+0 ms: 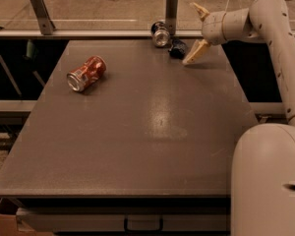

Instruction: Move rxbar blueberry near pepsi can

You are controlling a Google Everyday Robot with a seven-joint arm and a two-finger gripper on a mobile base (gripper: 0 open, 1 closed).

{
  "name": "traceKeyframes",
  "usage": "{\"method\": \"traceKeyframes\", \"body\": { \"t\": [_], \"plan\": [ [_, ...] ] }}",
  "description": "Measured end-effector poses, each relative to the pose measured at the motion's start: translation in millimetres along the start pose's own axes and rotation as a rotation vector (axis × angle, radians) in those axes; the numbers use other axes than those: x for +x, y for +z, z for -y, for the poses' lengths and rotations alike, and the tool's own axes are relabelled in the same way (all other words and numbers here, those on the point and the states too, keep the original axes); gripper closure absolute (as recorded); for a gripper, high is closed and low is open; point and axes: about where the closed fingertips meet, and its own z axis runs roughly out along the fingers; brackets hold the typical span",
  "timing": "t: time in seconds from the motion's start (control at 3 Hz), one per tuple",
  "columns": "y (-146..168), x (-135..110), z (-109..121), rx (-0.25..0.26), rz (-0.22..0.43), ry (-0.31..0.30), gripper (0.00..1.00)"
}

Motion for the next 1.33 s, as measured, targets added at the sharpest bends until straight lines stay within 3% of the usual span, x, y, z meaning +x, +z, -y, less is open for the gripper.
{"method": "traceKeyframes", "body": {
  "t": [0.33, 0.67, 1.0, 1.33],
  "plan": [
    [-53, 0, 24, 0.066, -0.049, 0.062, 0.0],
    [-130, -19, 51, 0.158, -0.094, 0.14, 0.0],
    [-198, -56, 66, 0.242, -0.138, 0.203, 0.0],
    [-203, -74, 65, 0.238, -0.138, 0.205, 0.0]
  ]
}}
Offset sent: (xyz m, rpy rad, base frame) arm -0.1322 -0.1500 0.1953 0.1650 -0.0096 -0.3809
